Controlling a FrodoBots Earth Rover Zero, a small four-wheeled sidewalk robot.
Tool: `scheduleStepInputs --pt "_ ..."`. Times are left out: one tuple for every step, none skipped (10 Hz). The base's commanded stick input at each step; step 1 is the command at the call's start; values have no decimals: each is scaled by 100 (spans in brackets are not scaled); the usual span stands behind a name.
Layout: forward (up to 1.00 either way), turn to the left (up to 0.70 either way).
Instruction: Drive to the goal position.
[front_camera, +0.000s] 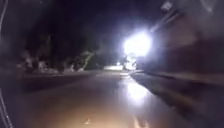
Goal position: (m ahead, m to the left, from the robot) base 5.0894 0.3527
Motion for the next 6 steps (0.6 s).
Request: scheduleStepInputs --pt "70 -35" --pt "70 -35" --pt "70 -35" --pt "70 -17" --pt "70 0" --pt "70 0"
